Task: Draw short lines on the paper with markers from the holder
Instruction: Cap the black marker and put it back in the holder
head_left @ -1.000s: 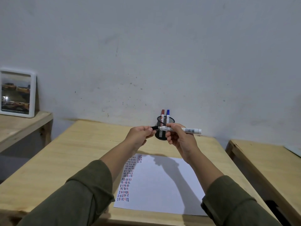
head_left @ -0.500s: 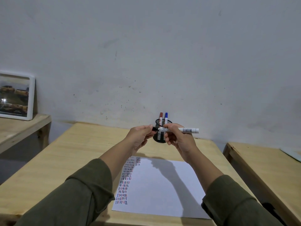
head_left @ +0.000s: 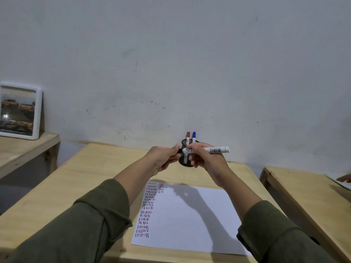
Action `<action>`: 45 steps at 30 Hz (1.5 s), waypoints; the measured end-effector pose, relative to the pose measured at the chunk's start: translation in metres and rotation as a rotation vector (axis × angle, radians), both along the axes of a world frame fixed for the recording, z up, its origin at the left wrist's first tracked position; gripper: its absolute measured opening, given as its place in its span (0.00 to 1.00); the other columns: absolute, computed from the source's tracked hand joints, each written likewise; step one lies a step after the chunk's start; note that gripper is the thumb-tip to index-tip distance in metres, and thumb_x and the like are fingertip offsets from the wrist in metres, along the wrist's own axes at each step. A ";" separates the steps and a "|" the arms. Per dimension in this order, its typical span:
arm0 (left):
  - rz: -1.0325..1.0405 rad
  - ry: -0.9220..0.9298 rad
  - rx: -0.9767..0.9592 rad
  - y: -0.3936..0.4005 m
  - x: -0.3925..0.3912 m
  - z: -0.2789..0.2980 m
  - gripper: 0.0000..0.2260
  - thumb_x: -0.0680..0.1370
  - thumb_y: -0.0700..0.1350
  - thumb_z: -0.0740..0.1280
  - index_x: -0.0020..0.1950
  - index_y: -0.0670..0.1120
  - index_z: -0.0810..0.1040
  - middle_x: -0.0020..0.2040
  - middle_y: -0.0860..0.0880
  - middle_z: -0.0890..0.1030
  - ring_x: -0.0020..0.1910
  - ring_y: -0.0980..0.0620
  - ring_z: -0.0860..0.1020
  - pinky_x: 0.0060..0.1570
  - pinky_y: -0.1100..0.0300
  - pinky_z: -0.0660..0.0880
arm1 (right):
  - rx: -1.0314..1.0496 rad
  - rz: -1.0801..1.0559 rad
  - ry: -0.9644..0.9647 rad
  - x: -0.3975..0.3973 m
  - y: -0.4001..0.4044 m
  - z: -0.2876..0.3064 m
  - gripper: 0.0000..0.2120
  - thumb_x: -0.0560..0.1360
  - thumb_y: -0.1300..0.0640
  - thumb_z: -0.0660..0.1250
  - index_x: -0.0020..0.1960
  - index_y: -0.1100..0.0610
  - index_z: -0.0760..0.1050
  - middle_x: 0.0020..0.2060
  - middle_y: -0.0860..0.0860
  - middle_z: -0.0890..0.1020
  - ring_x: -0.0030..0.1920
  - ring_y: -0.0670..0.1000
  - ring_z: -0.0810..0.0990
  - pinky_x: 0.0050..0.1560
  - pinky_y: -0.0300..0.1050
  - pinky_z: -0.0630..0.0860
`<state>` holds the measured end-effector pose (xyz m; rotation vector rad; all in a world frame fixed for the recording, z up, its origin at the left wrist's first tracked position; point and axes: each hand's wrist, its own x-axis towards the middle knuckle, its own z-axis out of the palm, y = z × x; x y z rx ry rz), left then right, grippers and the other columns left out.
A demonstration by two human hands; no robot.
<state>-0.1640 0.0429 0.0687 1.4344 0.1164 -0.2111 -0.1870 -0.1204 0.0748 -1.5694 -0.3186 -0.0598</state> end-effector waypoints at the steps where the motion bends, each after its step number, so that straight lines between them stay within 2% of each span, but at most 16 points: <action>1: -0.004 -0.015 0.006 0.000 -0.001 0.001 0.07 0.75 0.49 0.70 0.42 0.45 0.79 0.24 0.55 0.81 0.33 0.60 0.80 0.32 0.67 0.63 | 0.011 0.000 0.005 0.000 0.000 0.000 0.08 0.77 0.60 0.63 0.49 0.63 0.79 0.34 0.57 0.78 0.31 0.51 0.75 0.34 0.41 0.72; 5: 0.013 -0.122 0.025 -0.003 -0.003 0.001 0.07 0.75 0.46 0.69 0.39 0.45 0.78 0.26 0.54 0.82 0.30 0.63 0.80 0.25 0.70 0.61 | 0.168 0.004 0.055 0.000 0.006 -0.006 0.09 0.77 0.61 0.61 0.49 0.64 0.78 0.33 0.58 0.76 0.30 0.49 0.74 0.32 0.39 0.72; 8: 0.036 -0.192 0.049 -0.005 -0.007 0.000 0.06 0.76 0.44 0.68 0.41 0.43 0.77 0.34 0.48 0.80 0.23 0.65 0.76 0.23 0.75 0.65 | 0.354 -0.002 0.145 -0.002 0.011 -0.012 0.08 0.77 0.61 0.61 0.46 0.62 0.77 0.30 0.55 0.76 0.28 0.48 0.74 0.30 0.36 0.72; 11: 0.057 -0.255 0.129 -0.005 -0.007 -0.004 0.06 0.76 0.46 0.68 0.40 0.46 0.78 0.37 0.50 0.81 0.35 0.60 0.78 0.35 0.69 0.66 | 0.430 0.006 0.193 -0.003 0.012 -0.017 0.07 0.77 0.60 0.62 0.46 0.61 0.78 0.30 0.54 0.77 0.29 0.47 0.74 0.31 0.35 0.74; 13: 0.057 -0.276 0.105 -0.004 -0.005 -0.005 0.05 0.76 0.45 0.68 0.40 0.47 0.78 0.38 0.50 0.81 0.38 0.60 0.78 0.35 0.68 0.66 | 0.390 0.048 0.183 -0.001 0.011 -0.016 0.07 0.77 0.59 0.62 0.50 0.61 0.77 0.34 0.55 0.77 0.32 0.48 0.76 0.34 0.36 0.75; 19: 0.090 -0.169 -0.099 0.004 0.007 0.001 0.07 0.79 0.41 0.64 0.43 0.51 0.78 0.40 0.52 0.79 0.39 0.60 0.76 0.36 0.64 0.64 | 0.256 0.412 0.254 0.002 -0.010 -0.009 0.37 0.63 0.47 0.73 0.69 0.55 0.69 0.58 0.54 0.80 0.55 0.52 0.79 0.51 0.47 0.77; 22: 0.059 -0.152 -0.165 0.003 0.017 0.005 0.09 0.79 0.40 0.62 0.45 0.51 0.79 0.40 0.53 0.79 0.40 0.60 0.77 0.37 0.65 0.64 | 0.230 0.494 0.288 0.002 -0.016 -0.004 0.40 0.62 0.42 0.73 0.70 0.56 0.68 0.62 0.55 0.78 0.60 0.54 0.78 0.52 0.46 0.77; 24: 0.017 -0.163 -0.141 -0.003 0.025 0.008 0.09 0.79 0.40 0.62 0.46 0.52 0.79 0.41 0.54 0.80 0.40 0.61 0.77 0.37 0.65 0.64 | 0.187 0.416 0.253 0.007 -0.015 -0.004 0.29 0.69 0.46 0.69 0.67 0.56 0.71 0.57 0.55 0.81 0.54 0.52 0.81 0.47 0.42 0.77; 26: -0.046 -0.190 -0.097 -0.012 0.034 0.012 0.08 0.79 0.41 0.63 0.47 0.52 0.79 0.42 0.54 0.80 0.43 0.60 0.78 0.40 0.64 0.65 | 0.175 0.256 0.206 0.017 -0.015 -0.008 0.12 0.76 0.57 0.64 0.58 0.57 0.75 0.50 0.57 0.82 0.44 0.51 0.82 0.43 0.39 0.77; 28: -0.066 -0.230 -0.033 -0.021 0.046 0.013 0.06 0.78 0.44 0.65 0.50 0.52 0.80 0.46 0.53 0.82 0.47 0.58 0.79 0.42 0.64 0.67 | 0.203 0.164 0.211 0.032 -0.019 -0.012 0.07 0.75 0.65 0.63 0.51 0.57 0.74 0.45 0.59 0.83 0.40 0.52 0.82 0.42 0.39 0.77; 30: -0.023 -0.274 0.068 -0.030 0.064 0.011 0.08 0.77 0.46 0.67 0.55 0.51 0.80 0.51 0.49 0.82 0.53 0.53 0.79 0.44 0.64 0.70 | 0.184 0.114 0.192 0.050 -0.025 -0.015 0.12 0.74 0.68 0.64 0.53 0.54 0.71 0.44 0.59 0.84 0.42 0.52 0.82 0.44 0.41 0.78; 33: 0.049 -0.316 0.337 -0.037 0.091 0.002 0.18 0.75 0.49 0.68 0.64 0.50 0.76 0.59 0.49 0.80 0.60 0.52 0.77 0.56 0.62 0.71 | 0.054 -0.001 0.099 0.078 -0.034 -0.012 0.28 0.74 0.68 0.66 0.66 0.45 0.64 0.40 0.55 0.84 0.46 0.50 0.84 0.47 0.43 0.78; 36: 0.026 -0.348 0.604 -0.042 0.116 -0.011 0.27 0.74 0.52 0.69 0.72 0.50 0.67 0.70 0.49 0.73 0.68 0.49 0.71 0.66 0.55 0.68 | -0.123 -0.169 0.002 0.108 -0.042 -0.003 0.40 0.74 0.69 0.65 0.73 0.38 0.51 0.42 0.60 0.81 0.44 0.50 0.83 0.41 0.39 0.79; 38: -0.001 -0.355 0.708 -0.047 0.130 -0.017 0.31 0.74 0.53 0.69 0.75 0.49 0.63 0.74 0.49 0.68 0.72 0.47 0.67 0.69 0.54 0.64 | -0.187 -0.262 -0.029 0.130 -0.045 0.003 0.43 0.74 0.69 0.65 0.73 0.35 0.48 0.49 0.64 0.79 0.45 0.52 0.82 0.39 0.38 0.79; 40: -0.027 -0.358 0.755 -0.050 0.143 -0.022 0.33 0.74 0.53 0.69 0.76 0.48 0.60 0.76 0.48 0.65 0.74 0.47 0.63 0.71 0.55 0.60 | -0.230 -0.325 -0.058 0.152 -0.048 0.005 0.43 0.73 0.68 0.65 0.72 0.33 0.48 0.51 0.63 0.78 0.47 0.57 0.82 0.43 0.42 0.80; 45: -0.054 -0.343 0.824 -0.055 0.166 -0.036 0.34 0.74 0.54 0.68 0.76 0.46 0.60 0.76 0.48 0.63 0.75 0.47 0.61 0.72 0.54 0.59 | -0.340 -0.364 -0.089 0.191 -0.048 -0.001 0.39 0.72 0.68 0.66 0.71 0.36 0.55 0.44 0.58 0.77 0.41 0.54 0.80 0.40 0.41 0.81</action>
